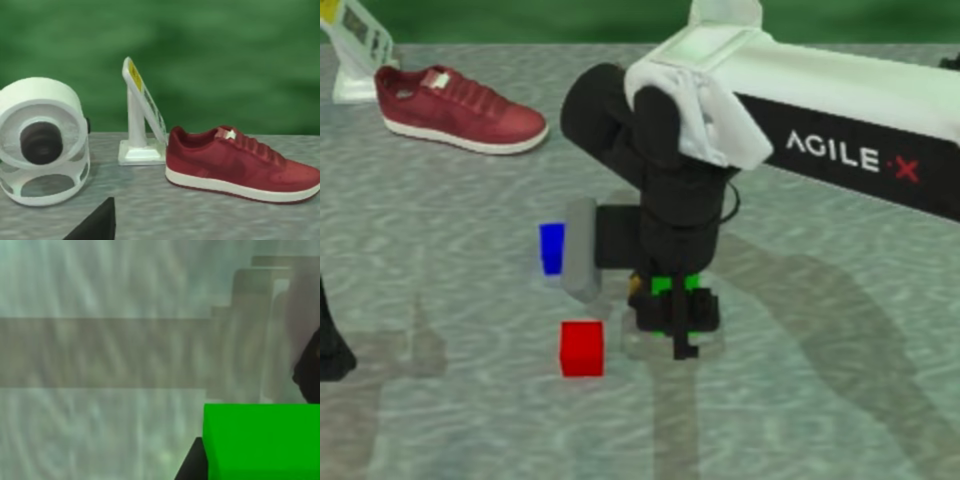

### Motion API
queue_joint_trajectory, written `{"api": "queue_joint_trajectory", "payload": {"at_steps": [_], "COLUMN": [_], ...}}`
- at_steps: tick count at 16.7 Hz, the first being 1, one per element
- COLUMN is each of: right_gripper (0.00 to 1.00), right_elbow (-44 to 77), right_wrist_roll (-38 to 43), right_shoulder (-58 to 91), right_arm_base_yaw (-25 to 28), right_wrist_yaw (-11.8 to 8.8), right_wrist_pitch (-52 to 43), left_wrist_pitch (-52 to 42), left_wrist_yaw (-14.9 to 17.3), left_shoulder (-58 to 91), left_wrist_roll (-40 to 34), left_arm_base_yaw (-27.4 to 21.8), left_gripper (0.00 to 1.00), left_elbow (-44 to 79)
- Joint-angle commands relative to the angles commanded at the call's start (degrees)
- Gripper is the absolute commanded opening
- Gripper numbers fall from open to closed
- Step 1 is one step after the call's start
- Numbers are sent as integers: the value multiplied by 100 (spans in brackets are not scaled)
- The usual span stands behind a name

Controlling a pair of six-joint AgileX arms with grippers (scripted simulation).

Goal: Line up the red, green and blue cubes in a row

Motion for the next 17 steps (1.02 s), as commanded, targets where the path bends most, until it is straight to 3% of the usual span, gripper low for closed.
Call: {"api": "queue_joint_trajectory", "payload": {"at_steps": [4,10,15,17], "right_gripper": [0,0,0,15], "right_elbow": [-191,-997,-1059,-1059], "right_wrist_roll": [19,18,15,15], "right_shoulder": [25,331,354,354], "right_arm_base_yaw": [-16,5,10,10], "right_wrist_yaw": [-2,0,3,3], "right_wrist_pitch": [244,1339,1414,1414], "left_wrist_pitch": [0,0,0,0], "left_wrist_yaw": [0,0,0,0], "left_shoulder": [0,0,0,0], "left_wrist_roll": [0,0,0,0], "left_arm_base_yaw": [0,0,0,0], "left_gripper": [100,100,100,100], "left_elbow": [0,0,0,0]}}
